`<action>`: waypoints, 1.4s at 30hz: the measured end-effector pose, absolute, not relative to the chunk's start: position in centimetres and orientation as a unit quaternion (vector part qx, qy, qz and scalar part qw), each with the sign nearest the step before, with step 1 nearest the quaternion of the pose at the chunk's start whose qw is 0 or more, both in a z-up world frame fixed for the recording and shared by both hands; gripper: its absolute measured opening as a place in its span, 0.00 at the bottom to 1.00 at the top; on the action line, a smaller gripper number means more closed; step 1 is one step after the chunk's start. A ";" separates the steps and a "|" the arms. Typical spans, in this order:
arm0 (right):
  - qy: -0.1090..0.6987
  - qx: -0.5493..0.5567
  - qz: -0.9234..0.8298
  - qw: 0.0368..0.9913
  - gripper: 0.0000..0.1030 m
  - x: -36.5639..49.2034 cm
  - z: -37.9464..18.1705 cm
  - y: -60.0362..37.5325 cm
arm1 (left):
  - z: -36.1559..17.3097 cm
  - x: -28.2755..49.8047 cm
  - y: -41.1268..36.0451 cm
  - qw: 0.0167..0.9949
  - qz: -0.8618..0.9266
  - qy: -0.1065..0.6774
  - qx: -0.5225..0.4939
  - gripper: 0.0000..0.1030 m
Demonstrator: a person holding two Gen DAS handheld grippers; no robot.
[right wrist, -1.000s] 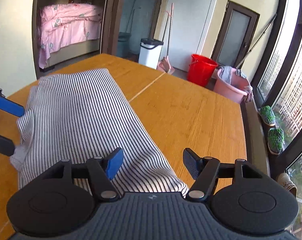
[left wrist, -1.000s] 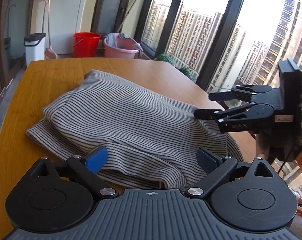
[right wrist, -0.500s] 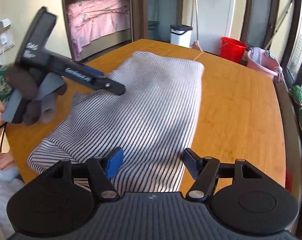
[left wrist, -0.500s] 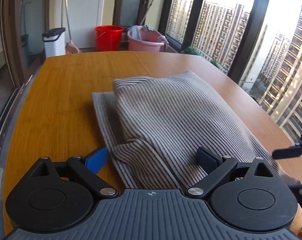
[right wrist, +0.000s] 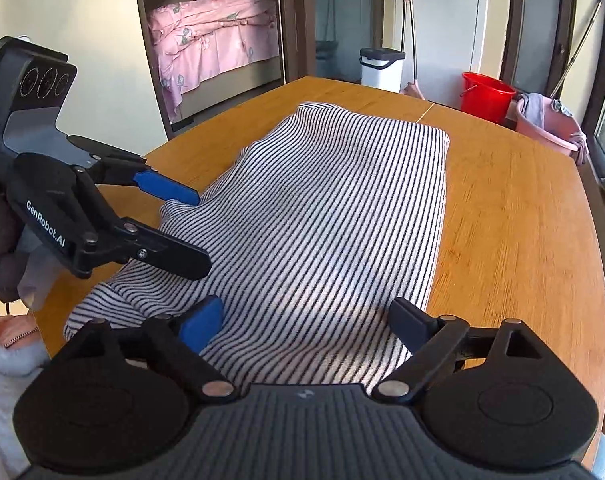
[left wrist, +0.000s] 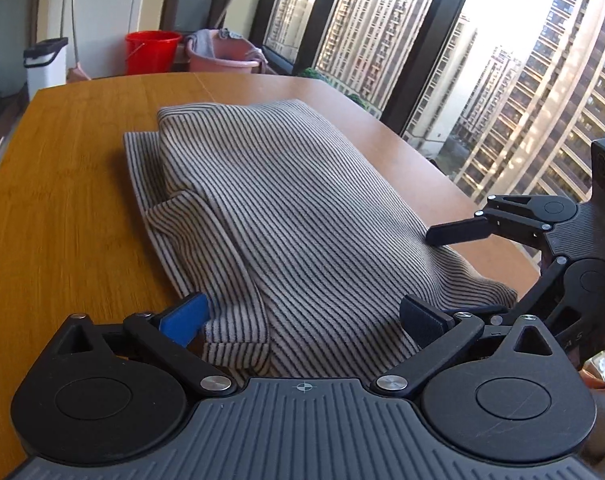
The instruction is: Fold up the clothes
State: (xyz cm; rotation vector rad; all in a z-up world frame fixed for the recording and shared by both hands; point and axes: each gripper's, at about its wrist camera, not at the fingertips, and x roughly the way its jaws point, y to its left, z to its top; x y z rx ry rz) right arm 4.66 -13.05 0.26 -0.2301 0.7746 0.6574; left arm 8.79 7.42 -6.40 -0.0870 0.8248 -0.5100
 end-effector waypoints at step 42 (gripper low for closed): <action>0.230 -0.317 0.382 0.837 0.99 -1.4 0.5 -6.8 | -4.7 7.8 9.1 0.904 -0.212 0.365 -0.067 1.00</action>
